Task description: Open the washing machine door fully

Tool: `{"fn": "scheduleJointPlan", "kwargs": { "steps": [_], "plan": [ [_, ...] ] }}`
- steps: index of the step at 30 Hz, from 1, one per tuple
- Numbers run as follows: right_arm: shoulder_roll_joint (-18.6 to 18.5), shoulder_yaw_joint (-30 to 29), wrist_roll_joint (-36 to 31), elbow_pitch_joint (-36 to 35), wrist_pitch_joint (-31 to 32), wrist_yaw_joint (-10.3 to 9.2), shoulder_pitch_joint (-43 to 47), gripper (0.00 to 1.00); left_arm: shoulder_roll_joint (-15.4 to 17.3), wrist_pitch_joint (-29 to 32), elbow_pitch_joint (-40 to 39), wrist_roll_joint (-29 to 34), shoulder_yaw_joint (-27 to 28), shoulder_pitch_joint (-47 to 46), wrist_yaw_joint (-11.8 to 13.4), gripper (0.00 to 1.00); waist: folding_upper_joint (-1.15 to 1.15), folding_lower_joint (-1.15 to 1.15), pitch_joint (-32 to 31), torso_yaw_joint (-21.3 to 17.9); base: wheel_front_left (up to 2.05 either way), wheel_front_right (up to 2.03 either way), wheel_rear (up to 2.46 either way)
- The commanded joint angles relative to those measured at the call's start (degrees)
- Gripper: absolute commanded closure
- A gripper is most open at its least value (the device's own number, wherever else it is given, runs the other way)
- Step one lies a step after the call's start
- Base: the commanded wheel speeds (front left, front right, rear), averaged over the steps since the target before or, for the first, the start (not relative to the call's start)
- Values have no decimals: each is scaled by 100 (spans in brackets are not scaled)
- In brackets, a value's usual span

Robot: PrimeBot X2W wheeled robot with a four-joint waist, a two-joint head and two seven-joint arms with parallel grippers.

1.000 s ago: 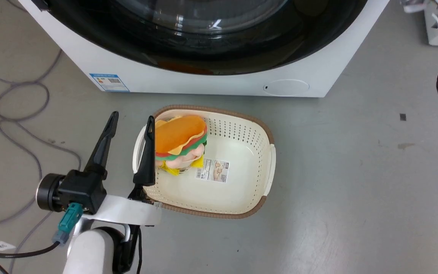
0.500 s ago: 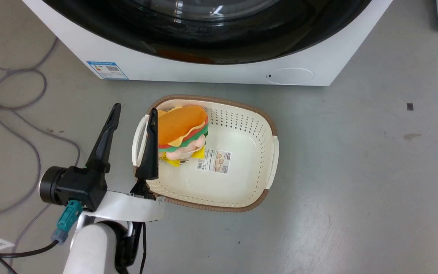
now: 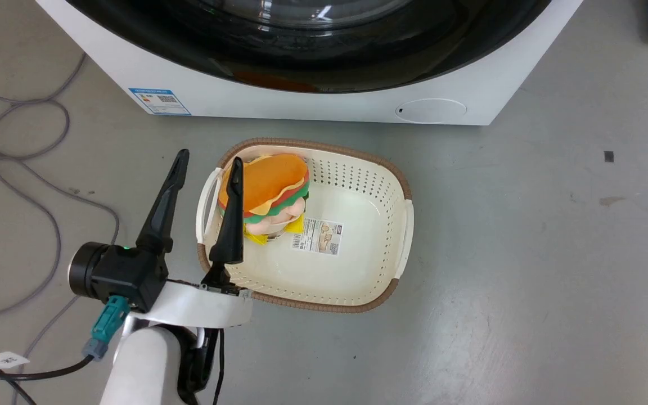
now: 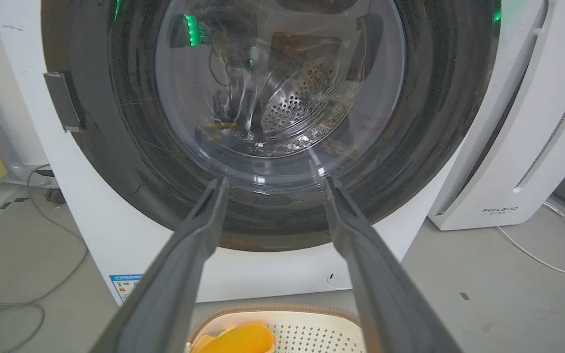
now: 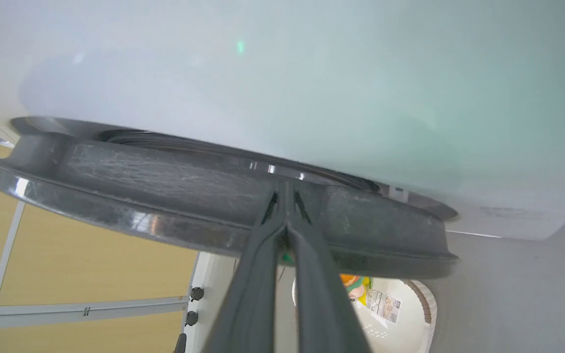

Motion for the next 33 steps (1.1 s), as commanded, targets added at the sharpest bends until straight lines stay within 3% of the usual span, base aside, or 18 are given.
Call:
{"fn": "scheduleJointPlan", "kwargs": {
  "steps": [1, 15, 33],
  "plan": [
    [-11, 153, 269, 185, 145, 6, -306, 100, 3, -59, 13, -50, -32, -126, -15, 0, 0, 0, 2, 0, 0, 0, 0],
    [6, 329, 403, 47, 732, 6, 72, 100, 3, -80, 84, -106, -110, -28, 43, 0, 0, 0, -195, -34, 0, 0, 0],
    [-330, -10, 905, -924, 958, 6, 852, 100, 3, -80, 194, -156, -171, 65, 101, 0, 0, 0, -308, -8, 0, 0, 0]
  ]
}}
